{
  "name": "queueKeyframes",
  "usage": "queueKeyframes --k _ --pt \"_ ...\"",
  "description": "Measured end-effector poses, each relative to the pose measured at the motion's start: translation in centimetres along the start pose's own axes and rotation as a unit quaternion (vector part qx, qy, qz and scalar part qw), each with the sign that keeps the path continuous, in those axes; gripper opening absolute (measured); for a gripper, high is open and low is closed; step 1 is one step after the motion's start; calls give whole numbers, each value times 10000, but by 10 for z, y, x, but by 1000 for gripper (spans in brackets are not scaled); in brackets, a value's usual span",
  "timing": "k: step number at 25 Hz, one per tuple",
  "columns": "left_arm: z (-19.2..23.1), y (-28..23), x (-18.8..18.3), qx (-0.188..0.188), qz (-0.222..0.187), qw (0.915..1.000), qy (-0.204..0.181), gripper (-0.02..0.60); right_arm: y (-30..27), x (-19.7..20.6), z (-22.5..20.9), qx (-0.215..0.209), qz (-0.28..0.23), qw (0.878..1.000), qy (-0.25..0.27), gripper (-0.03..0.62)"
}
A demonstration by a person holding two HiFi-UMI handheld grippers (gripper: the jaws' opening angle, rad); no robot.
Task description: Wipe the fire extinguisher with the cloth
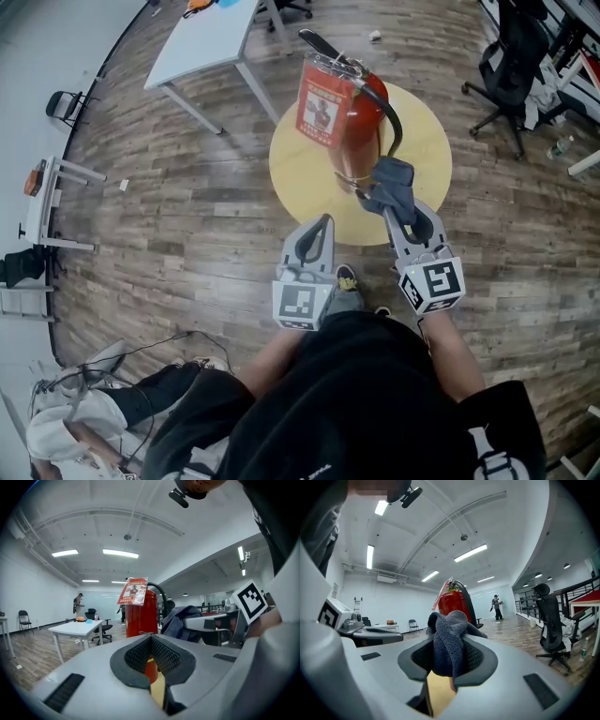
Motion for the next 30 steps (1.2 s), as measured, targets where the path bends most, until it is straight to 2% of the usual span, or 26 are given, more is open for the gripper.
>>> queueKeyframes --k 4,8,12,15,18,21,25,28,30 --pt "35 -23 -3 113 -123 9999 -27 15 -55 -21 1 5 -189 9996 227 106" --pt "58 -39 -3 227 -206 9995 -13 15 -81 -45 -2 114 -448 9986 238 106" --pt "66 -49 -7 325 -277 9991 72 15 -84 -100 2 123 -854 9956 373 106" --pt "69 -55 -13 335 -329 9988 129 15 -94 -126 5 111 -692 9964 474 106" --pt "70 -58 -13 323 -312 9989 124 15 -94 -120 6 211 -662 9965 468 106" --pt "72 -58 -8 313 -289 9990 168 16 -90 -78 0 235 -543 9981 194 106" --pt "74 -60 6 387 -158 9987 283 15 -104 44 -35 368 205 9974 -591 106" --pt "67 -59 13 525 -63 9982 290 16 -110 136 -54 449 1211 9881 -838 106" --pt "64 -60 18 586 4 9978 304 15 -113 195 -54 439 2154 9739 -568 106"
Point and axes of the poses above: the fingertips, and each gripper's own axes: y backward along the fingers, z to its left, x out of its underside, the point moved 1 cm from there along y, backward along the fingers, and after that the axes turned 2 degrees about -y, right-handed, at the moved point
